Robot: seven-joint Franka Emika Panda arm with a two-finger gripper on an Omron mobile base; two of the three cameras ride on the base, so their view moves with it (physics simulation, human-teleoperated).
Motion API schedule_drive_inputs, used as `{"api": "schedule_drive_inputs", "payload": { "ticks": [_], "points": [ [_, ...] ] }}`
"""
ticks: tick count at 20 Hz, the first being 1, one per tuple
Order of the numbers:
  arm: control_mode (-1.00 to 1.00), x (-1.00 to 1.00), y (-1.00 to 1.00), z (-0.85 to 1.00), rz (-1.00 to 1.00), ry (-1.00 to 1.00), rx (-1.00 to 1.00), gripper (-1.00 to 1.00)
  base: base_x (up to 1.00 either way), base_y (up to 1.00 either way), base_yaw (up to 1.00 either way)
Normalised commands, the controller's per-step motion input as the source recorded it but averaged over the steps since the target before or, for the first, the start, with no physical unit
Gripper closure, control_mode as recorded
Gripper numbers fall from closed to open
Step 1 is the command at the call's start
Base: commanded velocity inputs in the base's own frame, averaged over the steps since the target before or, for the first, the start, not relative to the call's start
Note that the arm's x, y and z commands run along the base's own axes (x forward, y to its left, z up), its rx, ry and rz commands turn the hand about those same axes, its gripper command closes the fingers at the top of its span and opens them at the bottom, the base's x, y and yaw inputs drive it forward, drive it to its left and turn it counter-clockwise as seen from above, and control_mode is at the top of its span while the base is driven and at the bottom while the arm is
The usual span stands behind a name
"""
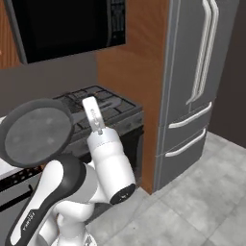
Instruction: Pick the pan from the cabinet and place it on the stove. Then turn on the stove burner for the pan.
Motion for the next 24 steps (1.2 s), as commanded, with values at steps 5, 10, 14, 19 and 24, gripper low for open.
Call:
{"api": "schedule_drive_inputs", "payload": {
  "ticks": [5, 10, 14, 19, 24],
  "points": [
    [1.0, 0.0, 0.0, 0.0, 0.0, 0.0, 0.0, 1.0, 0.25, 0.0, 0.36],
    [1.0, 0.0, 0.0, 0.0, 0.0, 0.0, 0.0, 1.0, 0.13, 0.02, 0.31],
    [1.0, 0.0, 0.0, 0.0, 0.0, 0.0, 0.0, 1.0, 0.32, 0.01, 0.32],
    [1.0, 0.0, 0.0, 0.0, 0.0, 0.0, 0.0, 1.0, 0.46, 0.0, 0.31],
    [1.0, 0.0, 0.0, 0.0, 0.0, 0.0, 0.0, 1.0, 0.54, 0.0, 0.31]
  ]
}}
